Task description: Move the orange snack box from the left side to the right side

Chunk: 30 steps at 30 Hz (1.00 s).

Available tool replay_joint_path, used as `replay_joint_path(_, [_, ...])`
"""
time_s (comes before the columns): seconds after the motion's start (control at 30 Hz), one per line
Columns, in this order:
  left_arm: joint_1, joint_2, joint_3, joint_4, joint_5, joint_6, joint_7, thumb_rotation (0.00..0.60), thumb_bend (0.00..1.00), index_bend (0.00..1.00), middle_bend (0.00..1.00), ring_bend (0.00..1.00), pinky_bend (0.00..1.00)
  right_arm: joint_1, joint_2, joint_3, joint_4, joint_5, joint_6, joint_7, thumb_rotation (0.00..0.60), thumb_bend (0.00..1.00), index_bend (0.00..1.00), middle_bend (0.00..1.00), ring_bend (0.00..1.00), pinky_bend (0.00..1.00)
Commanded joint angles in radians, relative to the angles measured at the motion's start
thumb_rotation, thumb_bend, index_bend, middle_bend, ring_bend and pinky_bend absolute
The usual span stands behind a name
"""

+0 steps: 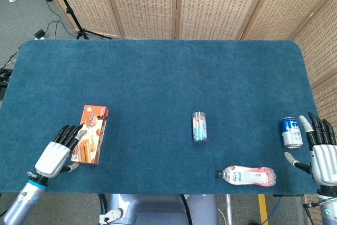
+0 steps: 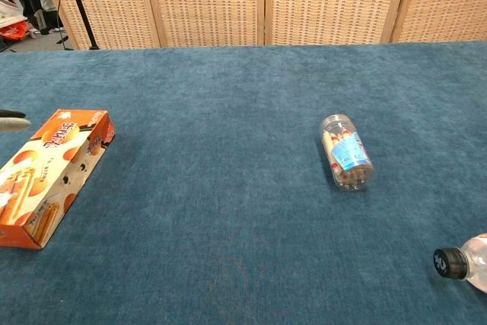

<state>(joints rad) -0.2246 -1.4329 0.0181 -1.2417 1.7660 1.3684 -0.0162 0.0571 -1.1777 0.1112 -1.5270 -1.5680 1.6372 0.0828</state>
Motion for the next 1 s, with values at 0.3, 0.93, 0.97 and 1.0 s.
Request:
replay_joint_path(0.3, [-0.188, -0.108, -0.162, 0.074, -0.143, -0.164, 0.043, 0.6, 0.0, 0.0, 0.0, 0.0, 0.0, 0.015, -0.012, 0.007, 0.018, 0.034, -0.044, -0.015, 0.6, 0.0, 0.0, 0.0, 0.0, 0.0])
replay_joint_path(0.93, [-0.321, -0.129, -0.252, 0.099, -0.3, -0.264, 0.043, 0.6, 0.0, 0.0, 0.0, 0.0, 0.0, 0.014, -0.017, 0.018, 0.02, 0.051, -0.038, -0.038, 0.6, 0.0, 0.0, 0.0, 0.0, 0.0])
replay_joint_path(0.97, [-0.309, -0.104, -0.249, 0.07, -0.303, -0.254, 0.036, 0.6, 0.0, 0.0, 0.0, 0.0, 0.0, 0.013, -0.017, 0.017, 0.021, 0.047, -0.033, -0.04, 0.6, 0.0, 0.0, 0.0, 0.0, 0.0])
replay_joint_path(1.0, [-0.296, -0.077, -0.245, 0.039, -0.31, -0.248, 0.031, 0.6, 0.0, 0.0, 0.0, 0.0, 0.0, 0.012, -0.017, 0.016, 0.021, 0.042, -0.028, -0.043, 0.6, 0.0, 0.0, 0.0, 0.0, 0.0])
